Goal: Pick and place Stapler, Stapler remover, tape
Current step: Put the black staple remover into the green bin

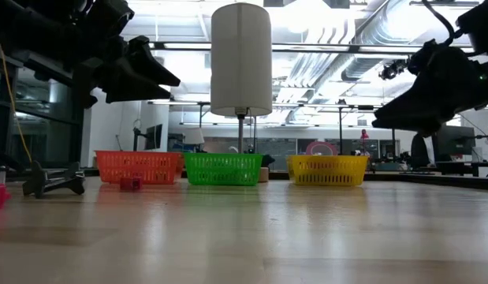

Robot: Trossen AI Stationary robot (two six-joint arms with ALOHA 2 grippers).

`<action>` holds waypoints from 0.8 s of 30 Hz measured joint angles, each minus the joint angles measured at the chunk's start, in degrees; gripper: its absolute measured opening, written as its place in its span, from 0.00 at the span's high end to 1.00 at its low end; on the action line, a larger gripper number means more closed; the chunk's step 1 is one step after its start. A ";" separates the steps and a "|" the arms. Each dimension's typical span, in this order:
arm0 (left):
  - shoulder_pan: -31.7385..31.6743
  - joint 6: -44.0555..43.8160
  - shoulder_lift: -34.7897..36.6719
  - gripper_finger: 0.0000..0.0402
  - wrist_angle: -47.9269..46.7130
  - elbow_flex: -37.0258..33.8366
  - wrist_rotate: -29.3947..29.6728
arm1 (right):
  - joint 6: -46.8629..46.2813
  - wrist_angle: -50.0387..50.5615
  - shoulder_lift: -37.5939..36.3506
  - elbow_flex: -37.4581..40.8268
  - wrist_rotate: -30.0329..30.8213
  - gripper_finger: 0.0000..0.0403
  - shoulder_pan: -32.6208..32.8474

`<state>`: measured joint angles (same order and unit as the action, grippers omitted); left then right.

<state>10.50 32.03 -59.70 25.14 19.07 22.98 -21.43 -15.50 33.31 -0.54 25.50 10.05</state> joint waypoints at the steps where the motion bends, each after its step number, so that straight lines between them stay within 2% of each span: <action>1: 0.00 0.00 -0.02 0.40 -0.19 0.00 0.00 | 0.07 1.13 -0.56 0.00 -0.49 0.54 -0.33; 7: 0.00 0.00 -0.02 0.40 -0.17 0.00 0.00 | -0.14 7.80 -3.84 0.00 0.24 0.55 -2.26; 24: 0.00 -0.41 0.00 0.40 -0.46 0.02 0.00 | 10.32 11.69 -13.83 0.02 -8.84 0.55 -5.89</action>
<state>10.50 31.62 -59.70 24.68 19.09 22.98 -11.12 -3.81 19.48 -0.51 16.66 4.16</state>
